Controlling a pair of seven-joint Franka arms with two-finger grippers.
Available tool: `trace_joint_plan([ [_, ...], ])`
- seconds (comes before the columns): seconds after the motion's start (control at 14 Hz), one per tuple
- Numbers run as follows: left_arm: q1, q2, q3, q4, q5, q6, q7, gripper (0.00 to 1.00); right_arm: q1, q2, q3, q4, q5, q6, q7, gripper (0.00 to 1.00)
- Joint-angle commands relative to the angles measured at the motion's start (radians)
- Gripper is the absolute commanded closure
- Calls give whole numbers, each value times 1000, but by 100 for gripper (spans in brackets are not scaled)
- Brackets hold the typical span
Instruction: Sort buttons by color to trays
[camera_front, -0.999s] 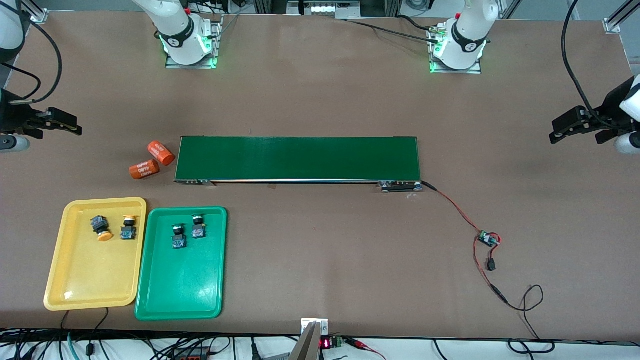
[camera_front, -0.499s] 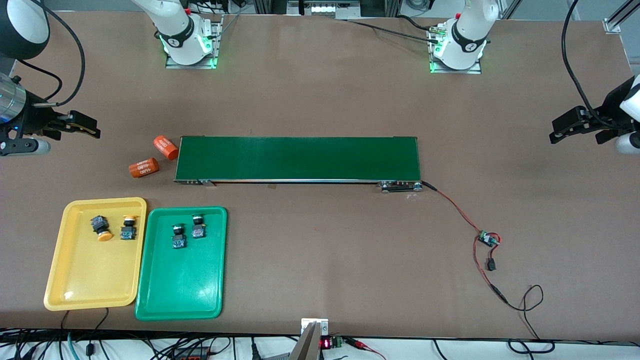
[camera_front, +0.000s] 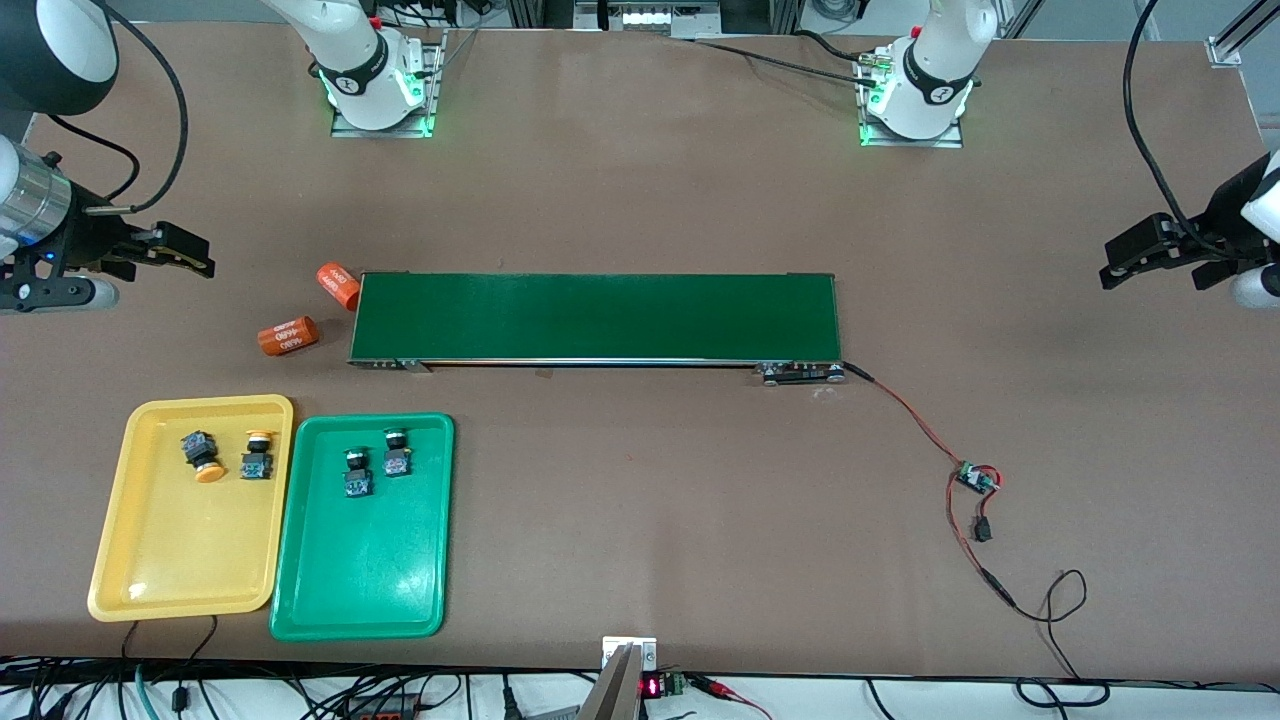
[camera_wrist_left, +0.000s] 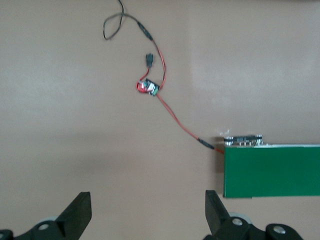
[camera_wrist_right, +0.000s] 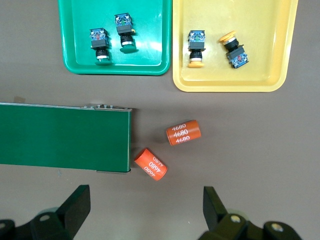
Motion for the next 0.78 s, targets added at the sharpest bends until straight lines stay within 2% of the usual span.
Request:
trace_joint_plan([
  [0.0, 5, -24, -6, -36, 15, 36, -3, 0, 6, -8, -1, 12, -1, -16, 41, 0],
  [0.71, 5, -41, -8, -53, 15, 17, -3, 0, 19, -8, -3, 17, 1, -50, 55, 0],
])
